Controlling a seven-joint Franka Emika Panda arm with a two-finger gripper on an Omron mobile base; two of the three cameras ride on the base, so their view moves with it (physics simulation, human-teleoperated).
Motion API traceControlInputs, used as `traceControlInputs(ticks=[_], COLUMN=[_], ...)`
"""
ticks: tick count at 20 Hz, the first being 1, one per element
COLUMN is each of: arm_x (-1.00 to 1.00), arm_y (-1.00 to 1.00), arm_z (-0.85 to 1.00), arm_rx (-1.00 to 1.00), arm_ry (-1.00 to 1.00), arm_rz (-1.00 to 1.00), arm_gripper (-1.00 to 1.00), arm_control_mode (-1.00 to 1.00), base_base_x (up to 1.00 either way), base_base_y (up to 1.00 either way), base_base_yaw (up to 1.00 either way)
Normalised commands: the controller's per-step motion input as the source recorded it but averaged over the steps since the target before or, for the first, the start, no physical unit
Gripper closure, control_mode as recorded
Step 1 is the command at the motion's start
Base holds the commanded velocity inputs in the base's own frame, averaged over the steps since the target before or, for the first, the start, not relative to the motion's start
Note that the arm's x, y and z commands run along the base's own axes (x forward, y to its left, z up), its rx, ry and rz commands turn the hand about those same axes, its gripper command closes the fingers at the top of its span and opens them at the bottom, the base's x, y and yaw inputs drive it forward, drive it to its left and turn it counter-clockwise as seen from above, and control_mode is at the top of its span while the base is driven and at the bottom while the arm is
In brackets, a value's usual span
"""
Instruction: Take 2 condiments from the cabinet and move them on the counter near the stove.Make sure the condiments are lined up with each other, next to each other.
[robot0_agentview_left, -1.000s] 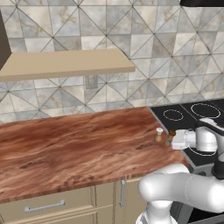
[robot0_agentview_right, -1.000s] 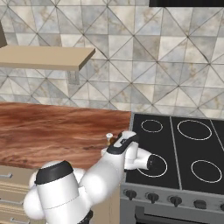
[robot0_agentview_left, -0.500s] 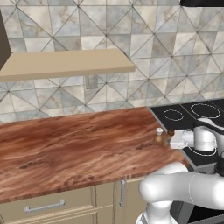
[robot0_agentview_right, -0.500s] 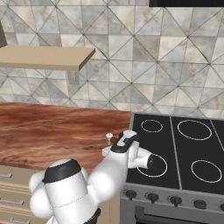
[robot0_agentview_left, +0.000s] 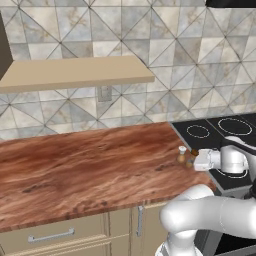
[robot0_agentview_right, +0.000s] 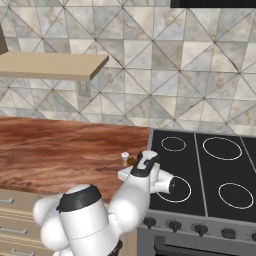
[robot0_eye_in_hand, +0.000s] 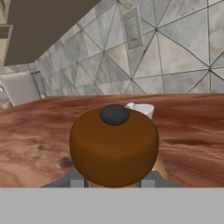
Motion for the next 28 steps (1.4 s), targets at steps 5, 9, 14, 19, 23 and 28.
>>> traceControlInputs(ticks=[5,9,14,19,23,28], arm_x=[0.12,0.18,0.13,0.05,0.0,0.0], arm_y=[-0.02,0.0,0.0,-0.01,0.0,0.0], arm_z=[-0.04,-0.07,-0.1,-0.06,0.0,0.0], arm_rx=[0.0,0.0,0.0,0.0,0.0,0.0], arm_ry=[0.0,0.0,0.0,0.0,0.0,0.0], arm_rz=[0.0,0.0,0.0,0.0,0.0,0.0], arm_gripper=[1.0,1.0,1.0,1.0,1.0,1.0], arm_control_mode=[-1.0,-1.0,-1.0,-1.0,-1.0,-1.0], base_base_x=[0.0,0.0,0.0,0.0,0.0,0.0], base_base_y=[0.0,0.0,0.0,0.0,0.0,0.0], base_base_yaw=[0.0,0.0,0.0,0.0,0.0,0.0])
